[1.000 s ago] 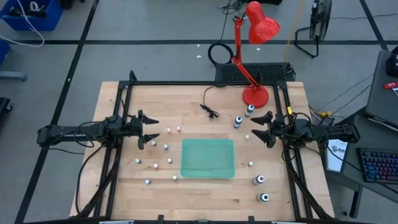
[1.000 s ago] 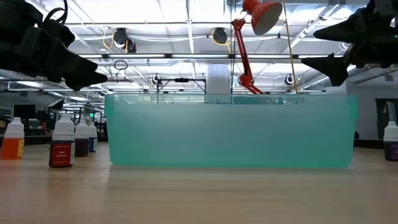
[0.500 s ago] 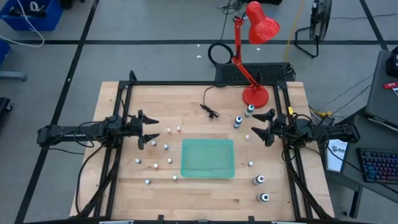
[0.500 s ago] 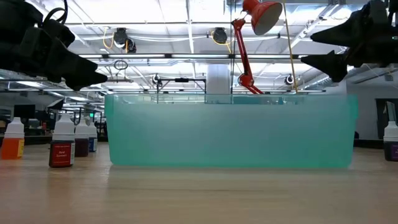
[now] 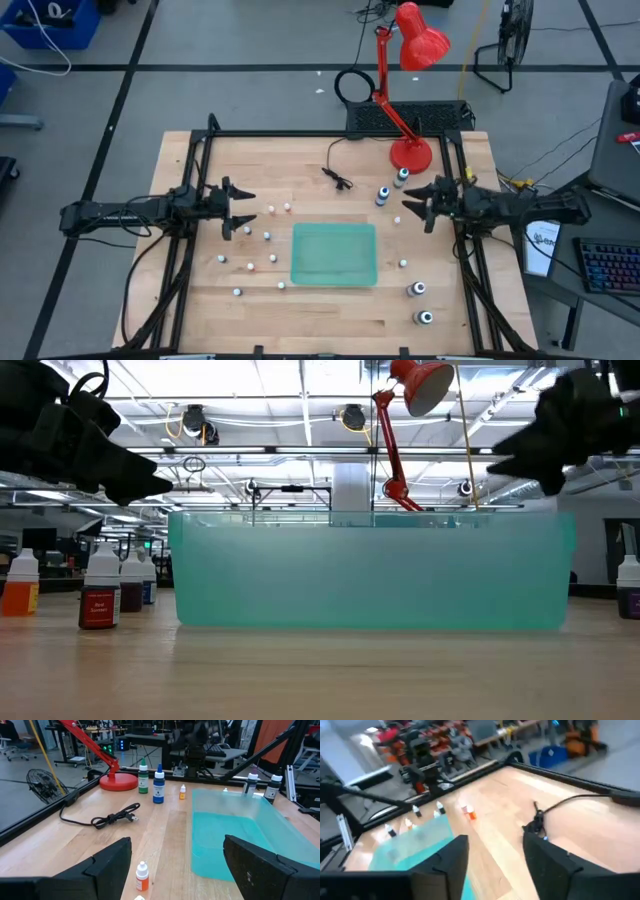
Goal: Pick & Place food coloring
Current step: Put the small yellow food coloring bottle into the light blue bin
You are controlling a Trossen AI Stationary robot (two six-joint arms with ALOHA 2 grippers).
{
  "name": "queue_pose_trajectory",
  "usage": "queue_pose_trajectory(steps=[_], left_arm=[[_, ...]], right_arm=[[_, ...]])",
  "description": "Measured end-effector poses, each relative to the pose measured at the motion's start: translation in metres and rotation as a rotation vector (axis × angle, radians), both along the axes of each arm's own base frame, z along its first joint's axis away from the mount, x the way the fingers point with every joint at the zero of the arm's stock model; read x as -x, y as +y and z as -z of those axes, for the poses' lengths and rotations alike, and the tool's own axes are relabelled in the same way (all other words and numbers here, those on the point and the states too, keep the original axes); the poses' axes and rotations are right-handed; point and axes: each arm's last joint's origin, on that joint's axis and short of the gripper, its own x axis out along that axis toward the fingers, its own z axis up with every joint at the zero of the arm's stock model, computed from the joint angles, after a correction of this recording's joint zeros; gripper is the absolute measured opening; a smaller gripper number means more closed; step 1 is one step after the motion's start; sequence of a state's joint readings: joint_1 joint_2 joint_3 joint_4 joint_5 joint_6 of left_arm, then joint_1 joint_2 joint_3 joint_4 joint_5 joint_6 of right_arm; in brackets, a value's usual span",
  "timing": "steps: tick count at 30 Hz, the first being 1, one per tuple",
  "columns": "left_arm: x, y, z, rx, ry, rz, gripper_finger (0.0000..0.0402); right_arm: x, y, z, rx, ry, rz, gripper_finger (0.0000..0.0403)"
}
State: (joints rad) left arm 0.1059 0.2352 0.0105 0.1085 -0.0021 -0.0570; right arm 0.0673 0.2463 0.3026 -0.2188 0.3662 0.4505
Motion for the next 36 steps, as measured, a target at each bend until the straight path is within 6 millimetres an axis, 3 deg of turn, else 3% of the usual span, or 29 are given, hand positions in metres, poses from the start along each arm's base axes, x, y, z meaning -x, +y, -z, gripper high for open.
queue_pose_trajectory(steps=[7,12,20,36], left_arm=[[0.000,0.000,0.000,0.000,0.000,0.000,0.0310],[0.000,0.000,0.000,0.000,0.001,0.000,0.0310],[0.000,0.000,0.000,0.000,0.000,-0.001,0.0310],[0.000,0.000,0.000,0.000,0.001,0.000,0.0310]], right_arm=[[-0.021,-0.008,-0.043,-0.163,0.637,0.135,0.0176],[-0.061,-0.018,-0.044,-0.237,0.877,0.058,0.0197],[-0.098,-0.035,-0.013,-0.278,1.054,0.009,0.0207],[-0.115,-0.034,0.026,-0.379,1.109,-0.001,0.0209]])
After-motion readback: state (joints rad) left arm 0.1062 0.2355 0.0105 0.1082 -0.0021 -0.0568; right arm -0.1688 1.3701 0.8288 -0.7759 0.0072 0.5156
